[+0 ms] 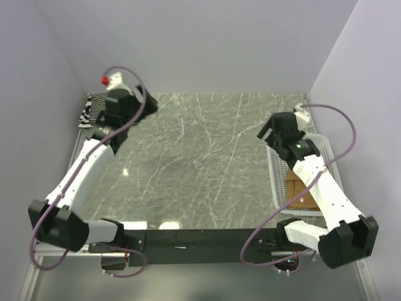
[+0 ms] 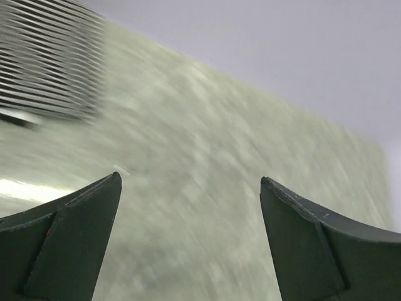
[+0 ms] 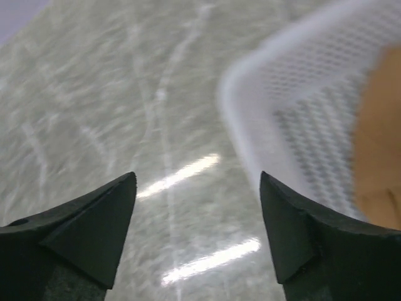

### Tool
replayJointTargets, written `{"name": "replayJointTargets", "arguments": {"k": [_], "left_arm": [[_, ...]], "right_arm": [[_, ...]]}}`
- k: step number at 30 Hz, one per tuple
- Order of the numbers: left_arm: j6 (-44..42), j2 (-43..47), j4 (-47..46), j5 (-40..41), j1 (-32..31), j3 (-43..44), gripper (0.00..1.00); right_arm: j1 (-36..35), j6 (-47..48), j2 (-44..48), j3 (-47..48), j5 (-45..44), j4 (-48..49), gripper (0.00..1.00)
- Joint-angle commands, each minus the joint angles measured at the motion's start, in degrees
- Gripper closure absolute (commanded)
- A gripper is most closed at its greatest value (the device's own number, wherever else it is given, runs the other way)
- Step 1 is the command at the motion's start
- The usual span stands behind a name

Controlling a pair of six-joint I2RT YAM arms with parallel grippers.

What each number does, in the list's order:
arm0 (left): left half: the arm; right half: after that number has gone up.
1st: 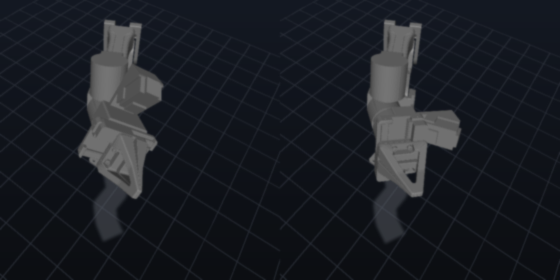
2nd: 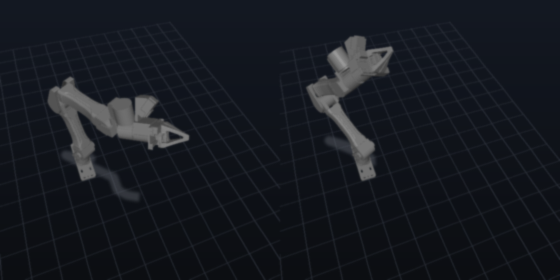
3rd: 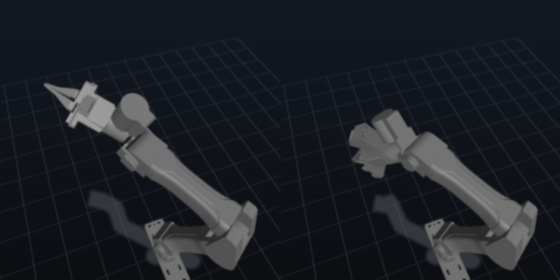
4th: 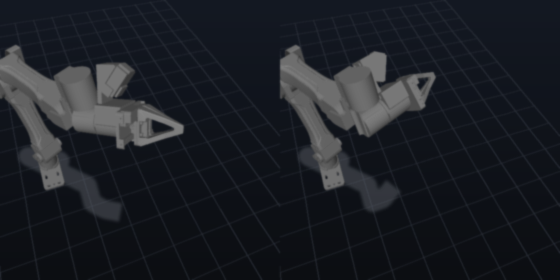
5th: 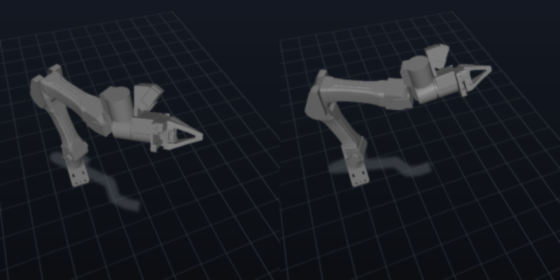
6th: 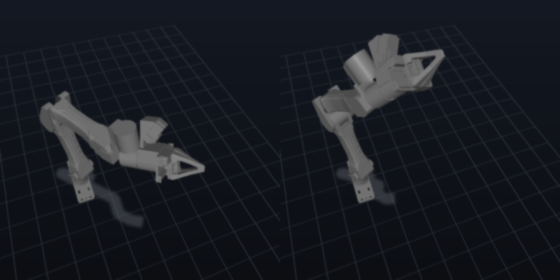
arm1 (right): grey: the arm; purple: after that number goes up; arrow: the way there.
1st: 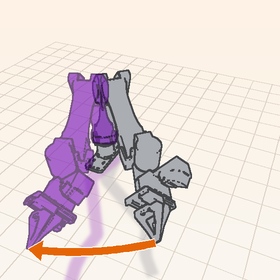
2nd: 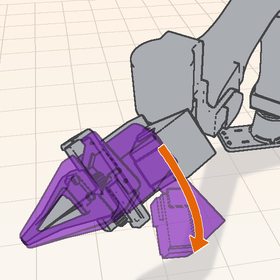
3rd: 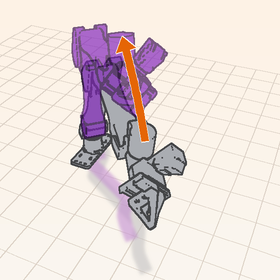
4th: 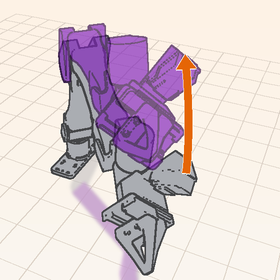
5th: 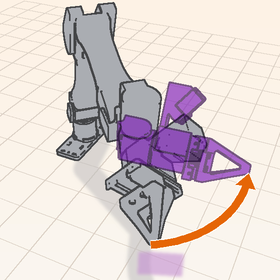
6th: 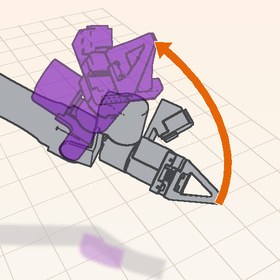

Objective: Fold and stack the tank tops
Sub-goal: Grab the tank top from the pile

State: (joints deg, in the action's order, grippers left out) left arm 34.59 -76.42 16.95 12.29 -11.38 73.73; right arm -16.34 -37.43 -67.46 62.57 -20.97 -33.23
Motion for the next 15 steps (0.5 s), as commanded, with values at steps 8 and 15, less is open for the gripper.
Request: {"name": "replayJointTargets", "arguments": {"k": [8,15], "left_arm": [[-1.45,7.26,1.24,-6.67,-25.44,-6.76,0.02],[-2.33,4.62,1.77,-7.73,-30.19,-6.5,0.03]], "right_arm": [[19.66,-10.64,-1.07,-9.83,-10.67,-3.77,0.04],[30.13,-15.3,-13.65,-9.92,-8.47,0.89,0.04]]}}
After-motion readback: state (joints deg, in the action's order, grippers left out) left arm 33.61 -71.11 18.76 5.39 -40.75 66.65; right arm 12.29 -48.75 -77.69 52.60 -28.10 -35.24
